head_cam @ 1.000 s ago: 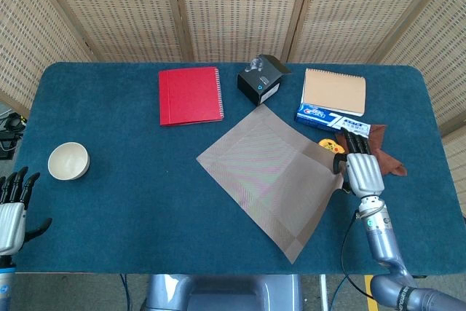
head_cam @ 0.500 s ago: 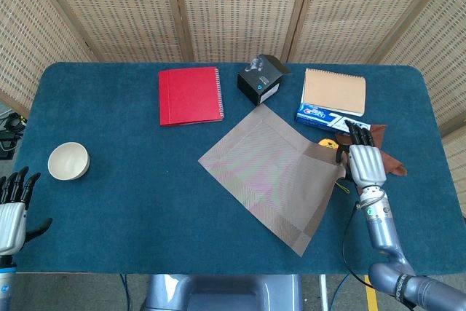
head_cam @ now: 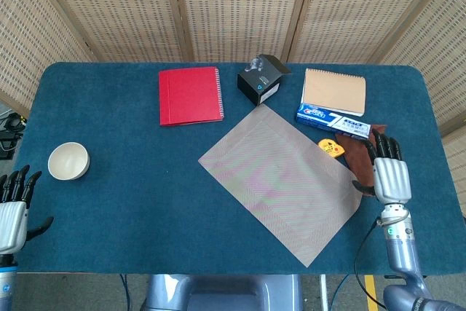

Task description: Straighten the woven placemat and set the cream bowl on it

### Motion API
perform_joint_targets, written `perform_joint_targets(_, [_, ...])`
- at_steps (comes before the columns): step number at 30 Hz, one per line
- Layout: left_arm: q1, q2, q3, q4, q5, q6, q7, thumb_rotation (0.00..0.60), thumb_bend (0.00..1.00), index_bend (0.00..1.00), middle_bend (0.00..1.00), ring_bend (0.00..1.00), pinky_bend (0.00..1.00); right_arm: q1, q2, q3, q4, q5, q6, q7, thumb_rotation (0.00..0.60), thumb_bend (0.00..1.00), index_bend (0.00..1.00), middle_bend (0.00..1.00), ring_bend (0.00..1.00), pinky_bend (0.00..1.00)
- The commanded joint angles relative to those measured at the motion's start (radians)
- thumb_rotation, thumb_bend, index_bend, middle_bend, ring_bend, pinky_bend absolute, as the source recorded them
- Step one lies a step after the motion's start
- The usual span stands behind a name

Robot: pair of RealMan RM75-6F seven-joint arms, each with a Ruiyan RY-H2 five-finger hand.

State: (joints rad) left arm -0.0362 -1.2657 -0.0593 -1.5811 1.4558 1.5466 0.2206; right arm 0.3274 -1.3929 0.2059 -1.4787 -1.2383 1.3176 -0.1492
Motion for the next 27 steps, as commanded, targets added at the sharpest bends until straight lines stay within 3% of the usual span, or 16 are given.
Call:
perform_joint_targets(1, [-0.012, 0.002, -0.004, -0.005, 0.016, -0.003, -0.003, 0.6, 0.17, 0.09, 0.0, 0.0, 0.0, -0.055, 0.032, -0.054, -0.062, -0.07, 0.062, 0.034, 0.6, 0.18, 0.2, 0.0, 0.0, 0.0])
perform_joint_targets(7, [-0.069, 0.012, -0.027, -0.026, 0.046, -0.046, 0.006, 0.6, 0.15, 0.09, 0.0, 0.0, 0.0, -0.109, 0.038, -0.091, -0.106, -0.16, 0.163, 0.061, 0.6, 0.16, 0.2, 0.0, 0.0, 0.0])
perform_joint_targets(11, [-0.121, 0.017, -0.057, -0.042, 0.052, -0.086, 0.027, 0.6, 0.07, 0.09, 0.0, 0.0, 0.0, -0.127, 0.042, -0.102, -0.096, -0.192, 0.189, 0.09, 0.6, 0.16, 0.2, 0.0, 0.0, 0.0])
perform_joint_targets(15, [-0.169, 0.012, -0.085, -0.042, 0.054, -0.122, 0.043, 0.6, 0.05, 0.1, 0.0, 0.0, 0.0, -0.132, 0.045, -0.097, -0.083, -0.191, 0.188, 0.123, 0.6, 0.15, 0.2, 0.0, 0.0, 0.0])
perform_joint_targets(27, [-0.436, -0.103, -0.162, 0.065, 0.005, -0.426, 0.13, 0.6, 0.06, 0.14, 0.0, 0.0, 0.0, -0.134, 0.118, -0.063, -0.119, -0.193, 0.183, 0.207, 0.6, 0.15, 0.2, 0.0, 0.0, 0.0])
